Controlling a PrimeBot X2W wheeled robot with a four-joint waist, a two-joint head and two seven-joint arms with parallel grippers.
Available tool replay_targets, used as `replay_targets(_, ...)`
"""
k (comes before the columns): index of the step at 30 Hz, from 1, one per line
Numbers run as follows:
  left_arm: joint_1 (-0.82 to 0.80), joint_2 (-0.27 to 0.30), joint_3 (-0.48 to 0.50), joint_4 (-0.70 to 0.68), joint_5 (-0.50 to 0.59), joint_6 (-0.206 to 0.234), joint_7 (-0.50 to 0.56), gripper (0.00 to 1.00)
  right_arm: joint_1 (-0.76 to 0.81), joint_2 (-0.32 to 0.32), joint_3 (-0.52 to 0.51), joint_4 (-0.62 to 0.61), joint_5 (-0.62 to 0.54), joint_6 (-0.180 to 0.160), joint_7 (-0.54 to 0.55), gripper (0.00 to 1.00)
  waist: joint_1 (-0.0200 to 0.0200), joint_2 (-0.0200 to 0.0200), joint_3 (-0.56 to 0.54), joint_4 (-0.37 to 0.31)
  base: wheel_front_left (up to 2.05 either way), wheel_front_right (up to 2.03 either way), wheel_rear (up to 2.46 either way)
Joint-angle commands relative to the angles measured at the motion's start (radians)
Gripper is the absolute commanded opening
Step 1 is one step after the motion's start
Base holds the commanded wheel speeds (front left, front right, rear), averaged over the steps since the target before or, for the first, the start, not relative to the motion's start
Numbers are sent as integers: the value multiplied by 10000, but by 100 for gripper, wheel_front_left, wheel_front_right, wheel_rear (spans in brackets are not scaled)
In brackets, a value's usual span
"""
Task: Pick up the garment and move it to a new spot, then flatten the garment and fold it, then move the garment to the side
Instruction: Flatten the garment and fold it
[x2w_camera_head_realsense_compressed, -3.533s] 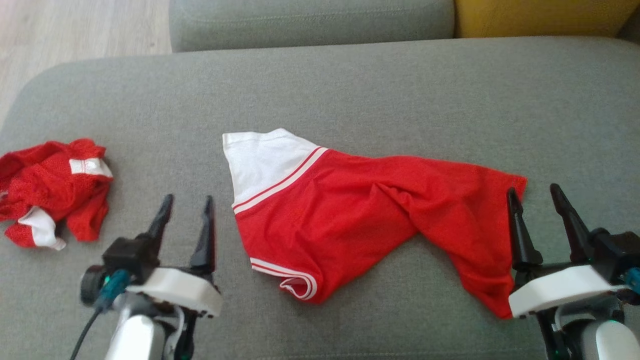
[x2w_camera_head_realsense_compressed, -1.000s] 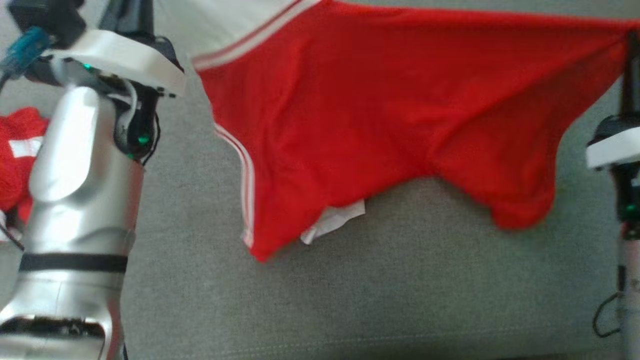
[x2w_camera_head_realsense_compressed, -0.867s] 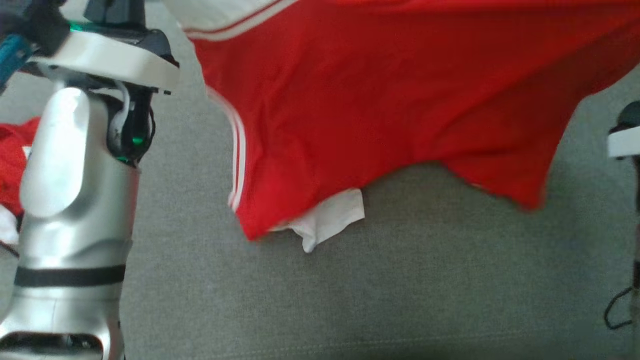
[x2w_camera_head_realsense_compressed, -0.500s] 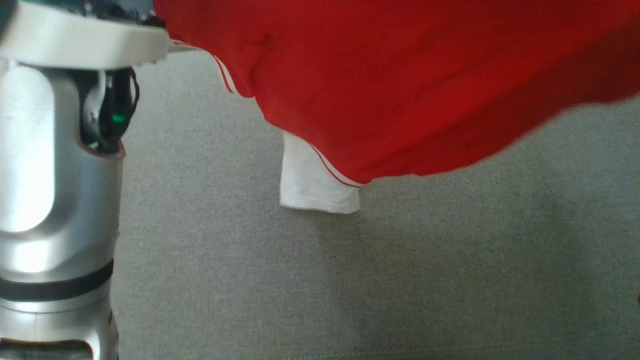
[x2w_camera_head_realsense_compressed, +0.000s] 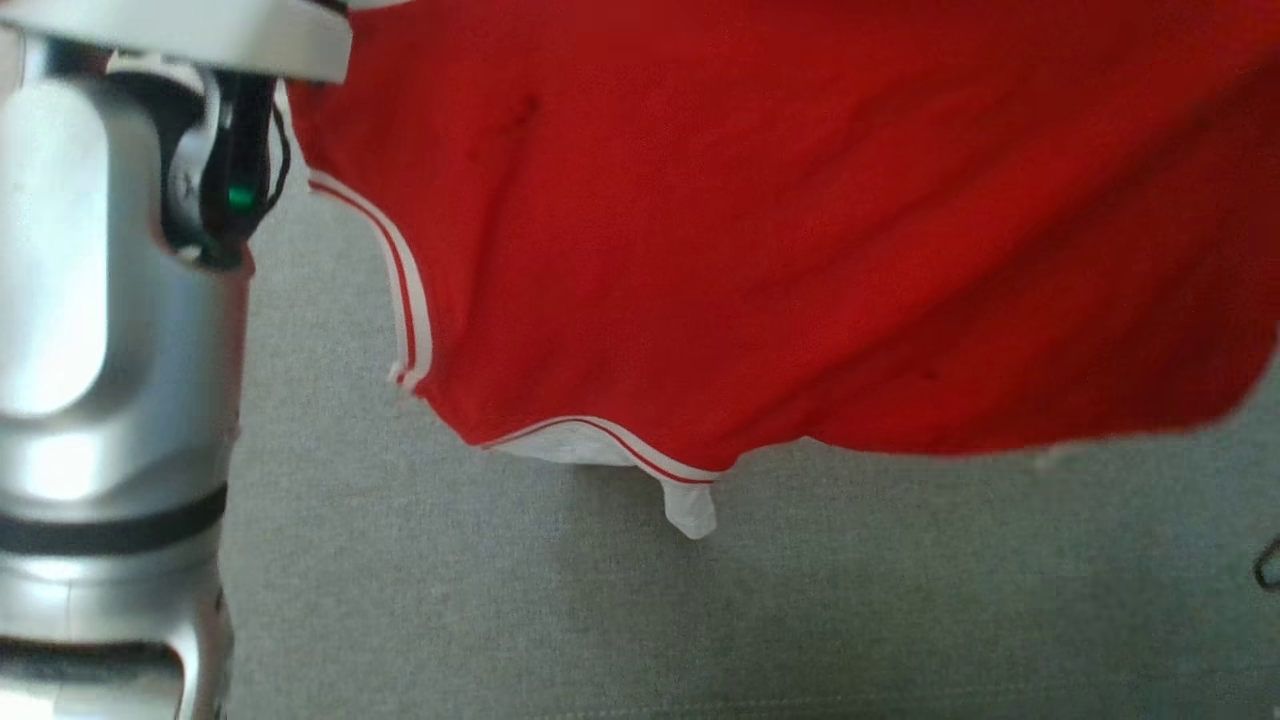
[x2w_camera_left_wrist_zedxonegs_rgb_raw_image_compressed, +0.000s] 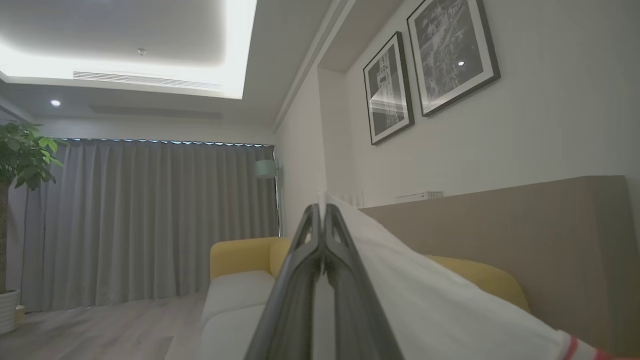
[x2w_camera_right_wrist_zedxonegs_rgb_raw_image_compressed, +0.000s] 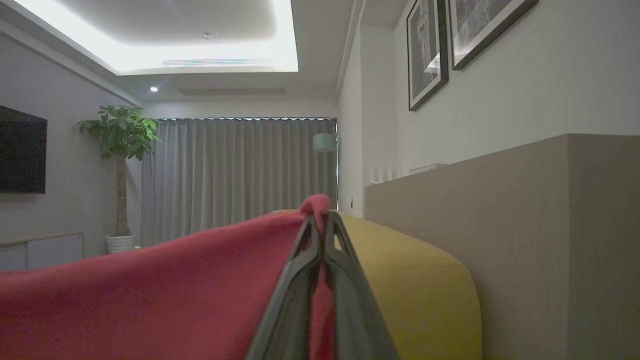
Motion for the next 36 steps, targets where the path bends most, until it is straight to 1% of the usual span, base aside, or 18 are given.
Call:
replay_targets(1, -960, 314, 278, 92, -26, -65, -88, 0, -780, -8, 318, -9, 160, 75, 37, 0, 0, -1, 249, 25, 0, 0, 0)
replay_targets(4, -1696, 209, 210, 1105, -36, -162, -388, 0, -1563, 53, 596, 766, 323, 75, -116, 0, 0, -1, 613, 21, 0, 0, 0)
replay_targets(7, -2675, 146, 196, 2317, 37, -216, -814, 0, -2678, 164, 902, 1851, 493, 75, -473, 0, 0, -1, 976, -29, 0, 0, 0)
replay_targets(11, -4031, 113, 192, 4087, 266, -224, -1325, 0, -4254, 433, 1315, 3716, 567, 75, -1238, 0, 0, -1, 1177, -124, 0, 0, 0)
replay_targets(15, -5243, 144, 230, 5551, 534, -128, -1546, 0, -5869, 895, 1561, 5757, 701, 75, -2170, 0, 0, -1, 1426, -323, 0, 0, 0)
replay_targets(17, -5727, 143, 254, 5962, 723, -18, -1587, 0, -6636, 1115, 1555, 6788, 769, 75, -2755, 0, 0, -1, 1549, -368, 0, 0, 0)
replay_targets(20, -6242, 134, 485, 6078, 914, 218, -1597, 0, -7739, 1425, 1671, 8277, 982, 75, -3424, 0, 0, -1, 1936, -432, 0, 0, 0)
replay_targets(23, -6439, -87, 601, 6723, 897, 243, -1599, 0, -8486, 1595, 2047, 9854, 908, 75, -3558, 0, 0, -1, 2391, -374, 0, 0, 0)
replay_targets(26, -6348, -411, 549, 7817, 781, 104, -1600, 0, -8882, 1685, 2439, 11398, 619, 75, -3478, 0, 0, -1, 2738, -248, 0, 0, 0)
replay_targets(29, -6198, -644, 456, 8729, 693, -17, -1600, 0, -9144, 1752, 2814, 12647, 260, 75, -3370, 0, 0, -1, 3144, -143, 0, 0, 0)
replay_targets(32, -5990, -827, 377, 9345, 597, -99, -1601, 0, -9359, 1791, 2958, 13596, 36, 75, -3325, 0, 0, -1, 3505, -34, 0, 0, 0)
replay_targets(33, -5990, -827, 377, 9345, 597, -99, -1601, 0, -9359, 1791, 2958, 13596, 36, 75, -3325, 0, 0, -1, 3505, -34, 0, 0, 0)
replay_targets(36, -5807, -933, 350, 9844, 472, -139, -1601, 0, -9559, 1829, 3096, 14187, -50, 75, -3358, 0, 0, -1, 3801, 7, 0, 0, 0)
